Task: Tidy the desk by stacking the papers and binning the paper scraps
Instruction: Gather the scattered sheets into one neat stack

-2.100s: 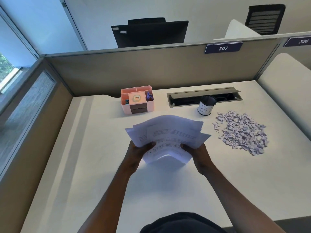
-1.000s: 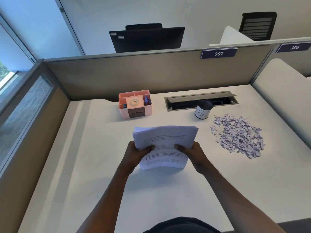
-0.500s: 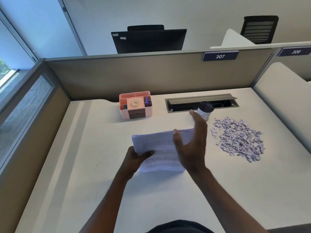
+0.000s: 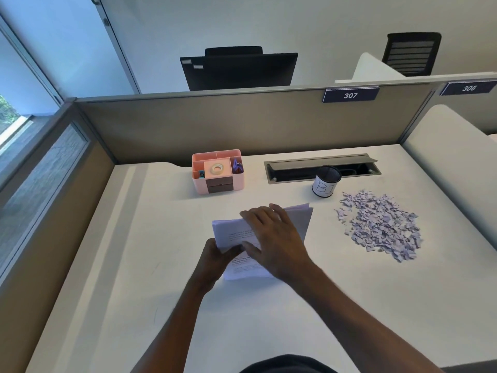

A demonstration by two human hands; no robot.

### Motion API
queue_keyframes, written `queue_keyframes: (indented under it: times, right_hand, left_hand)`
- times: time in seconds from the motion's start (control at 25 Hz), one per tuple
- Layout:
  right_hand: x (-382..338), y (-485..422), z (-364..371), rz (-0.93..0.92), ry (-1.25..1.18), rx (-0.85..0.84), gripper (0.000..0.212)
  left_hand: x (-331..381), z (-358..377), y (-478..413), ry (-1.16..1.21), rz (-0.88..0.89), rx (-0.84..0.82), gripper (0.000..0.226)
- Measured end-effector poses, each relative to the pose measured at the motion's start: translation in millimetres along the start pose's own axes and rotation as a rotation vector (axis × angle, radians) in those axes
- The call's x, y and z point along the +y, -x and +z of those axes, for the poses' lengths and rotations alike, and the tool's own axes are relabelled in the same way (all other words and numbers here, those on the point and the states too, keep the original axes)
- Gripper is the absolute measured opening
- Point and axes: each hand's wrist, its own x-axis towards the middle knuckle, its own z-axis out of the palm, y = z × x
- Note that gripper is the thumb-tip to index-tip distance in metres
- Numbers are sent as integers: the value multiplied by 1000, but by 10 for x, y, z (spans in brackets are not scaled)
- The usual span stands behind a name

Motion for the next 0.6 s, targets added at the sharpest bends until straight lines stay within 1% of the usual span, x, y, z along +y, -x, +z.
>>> queue_keyframes:
  times: [0.08,0.16,0.2,0.24,0.28,0.32,0.36,0.4,0.48,0.6]
  right_hand:
    - [226,-81,-200,34,0,-60,41]
    - [557,-141,-332,107,-29,-175,22]
    - [725,-143,-355,168,-183,-252,16]
    - [863,-122,-332,236,-432,-306,13]
    - [947,-88,-277,305,-707,-330,12]
    - [967,-49,-216,371,-947,-341,17]
    - [948,2,-134,418,-1122,-353,23]
    - [899,66,-36,451,-1225,-370,29]
    - [764,172,194,485,-1309,-362,31]
    - [603,231,481,585,-1391,-216,27]
  left_hand:
    - [15,-13,23,-4,-10,24,25]
    - [32,-86,55,20,-10,45,22]
    - [35,-138,71,38,-8,45,22]
    - [46,-190,86,61,-1,37,24]
    - [77,-232,105,86,12,27,26]
    - [116,-258,121,114,25,17,29]
    - [152,-276,133,139,37,11,32]
    - [185,-284,136,160,46,13,35]
    - [229,-284,123,188,49,37,34]
    - [183,-302,96,208,26,98,21]
